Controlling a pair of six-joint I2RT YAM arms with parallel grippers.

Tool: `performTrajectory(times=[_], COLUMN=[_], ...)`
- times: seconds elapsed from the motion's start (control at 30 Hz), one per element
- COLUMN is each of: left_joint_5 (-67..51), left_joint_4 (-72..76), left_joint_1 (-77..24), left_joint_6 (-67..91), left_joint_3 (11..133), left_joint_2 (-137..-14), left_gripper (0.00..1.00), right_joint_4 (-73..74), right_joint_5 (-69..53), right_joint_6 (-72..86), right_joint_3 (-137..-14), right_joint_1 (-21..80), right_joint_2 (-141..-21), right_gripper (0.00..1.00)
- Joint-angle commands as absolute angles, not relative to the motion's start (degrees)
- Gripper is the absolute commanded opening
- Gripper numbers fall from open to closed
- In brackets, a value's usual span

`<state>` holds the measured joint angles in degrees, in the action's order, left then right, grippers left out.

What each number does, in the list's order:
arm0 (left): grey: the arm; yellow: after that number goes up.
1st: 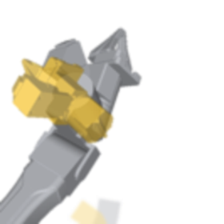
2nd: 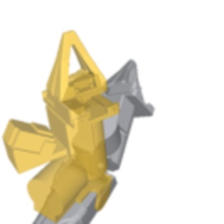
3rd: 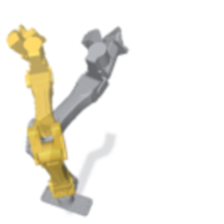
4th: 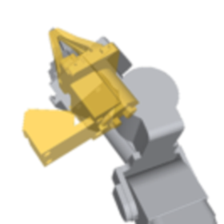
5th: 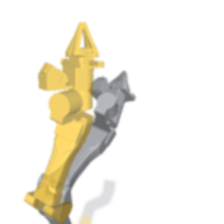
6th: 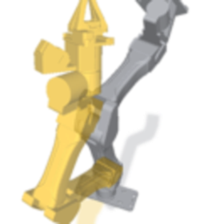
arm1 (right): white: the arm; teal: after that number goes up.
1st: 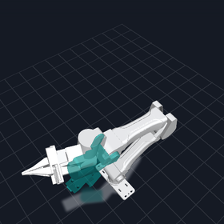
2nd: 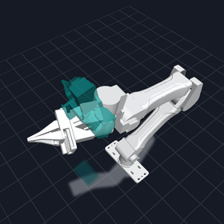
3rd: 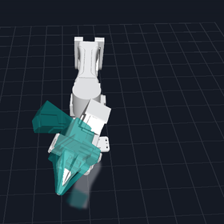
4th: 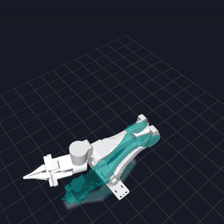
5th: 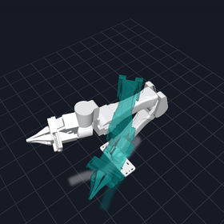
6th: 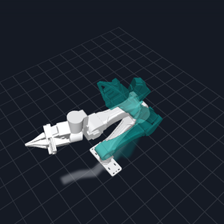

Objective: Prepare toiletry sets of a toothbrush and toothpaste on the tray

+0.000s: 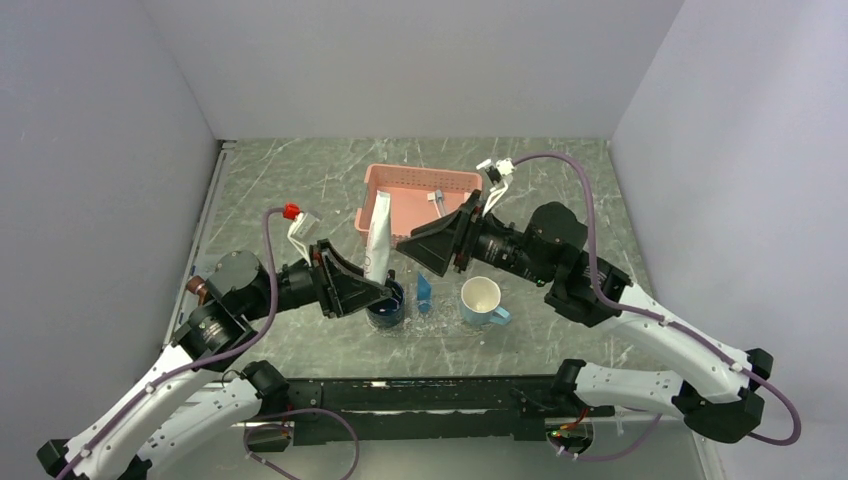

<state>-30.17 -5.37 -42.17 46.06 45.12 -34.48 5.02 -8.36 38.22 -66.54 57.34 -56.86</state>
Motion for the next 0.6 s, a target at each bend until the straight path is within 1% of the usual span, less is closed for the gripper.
performTrajectory(times=[0.0, 0.13, 0.27, 0.37, 0.57], left_joint_5=[-28.7, -28.1, -26.6, -25.6, -25.6], left_joint_4=[-15.5, -25.4, -35.4, -40.3, -47.9], left_joint_1=[-42.1, -42.1, -42.1, -42.0, -42.0], left_joint_6=[36.1, 27.8, 19.2, 14.6, 7.5], left_joint_3=[49.8, 51.3, 53.1, 54.7, 58.2], left_joint_2=[-33.7, -34.4, -36.2, -37.7, -40.5], left_gripper=[0.00, 0.00, 0.00, 0.00, 0.00], right_joint_4=[17.6, 26.8, 35.8, 40.7, 48.4], right_joint_5=[-6.5, -7.4, -9.0, -12.4, -17.3], right_joint_6=[30.9, 26.9, 24.2, 23.8, 24.8], right_joint_3=[-73.7, -80.3, -88.0, -93.0, -98.9], right_joint_1=[57.5, 57.5, 56.7, 55.5, 50.4], right_joint_2=[-56.3, -59.1, -64.0, -67.5, -73.0], right_gripper=[0.62, 0.63, 0.67, 0.69, 0.70])
